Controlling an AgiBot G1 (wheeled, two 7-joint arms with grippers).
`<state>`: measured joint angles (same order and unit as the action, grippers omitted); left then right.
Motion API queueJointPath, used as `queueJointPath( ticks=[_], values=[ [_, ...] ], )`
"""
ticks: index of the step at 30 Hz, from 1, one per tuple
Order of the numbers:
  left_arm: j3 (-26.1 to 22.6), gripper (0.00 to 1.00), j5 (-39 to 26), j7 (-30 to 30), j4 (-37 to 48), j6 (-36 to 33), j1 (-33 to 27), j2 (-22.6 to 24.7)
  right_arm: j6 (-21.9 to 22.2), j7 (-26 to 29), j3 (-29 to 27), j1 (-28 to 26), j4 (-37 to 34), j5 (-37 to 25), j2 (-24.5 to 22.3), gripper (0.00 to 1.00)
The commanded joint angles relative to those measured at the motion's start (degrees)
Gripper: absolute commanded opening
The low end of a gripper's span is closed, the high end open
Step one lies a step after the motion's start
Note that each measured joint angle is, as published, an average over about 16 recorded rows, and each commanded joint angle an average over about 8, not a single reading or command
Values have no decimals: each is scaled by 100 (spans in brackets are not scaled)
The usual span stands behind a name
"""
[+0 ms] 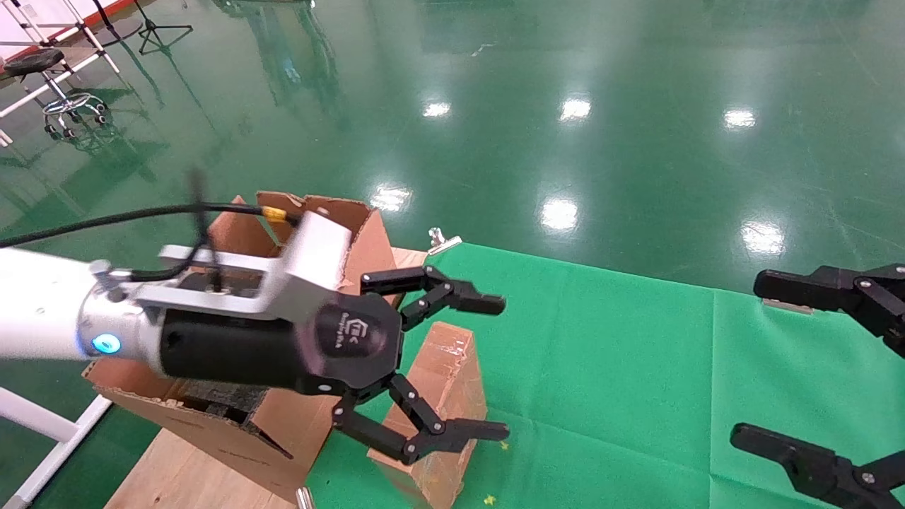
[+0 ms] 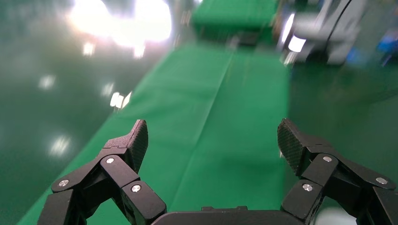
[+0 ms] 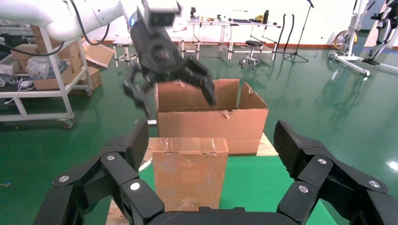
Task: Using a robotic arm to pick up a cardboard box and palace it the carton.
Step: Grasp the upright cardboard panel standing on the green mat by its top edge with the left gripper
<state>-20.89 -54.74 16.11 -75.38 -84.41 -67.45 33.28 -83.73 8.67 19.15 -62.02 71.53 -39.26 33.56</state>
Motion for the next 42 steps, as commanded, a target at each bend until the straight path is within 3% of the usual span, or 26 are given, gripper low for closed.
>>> queueJointPath(
  ticks=[1,11,16,20,27,31,42],
  values=[
    [-158,100,-416,196,-64,32,-202,-41,0,0,0,0,0,0,0,0],
    [-340,100,-932,381,-7,62,-612,3,2,0,0,0,-1,2,0,0],
    [-458,100,-1420,843,-67,292,-866,10,2,0,0,0,-1,2,-1,0],
    [-714,100,-2076,1727,-148,356,-1334,162,2,0,0,0,-1,3,-1,0],
    [-1434,100,-3427,4127,-181,-188,-2466,649,2,-1,0,0,-1,3,-1,0],
    [-1927,100,-4009,5187,-187,-480,-2966,1008,3,-1,1,0,-1,3,-1,0],
    [-3089,100,-4101,6946,-181,-541,-3366,1449,3,-1,1,0,-2,3,-1,0]
  ],
)
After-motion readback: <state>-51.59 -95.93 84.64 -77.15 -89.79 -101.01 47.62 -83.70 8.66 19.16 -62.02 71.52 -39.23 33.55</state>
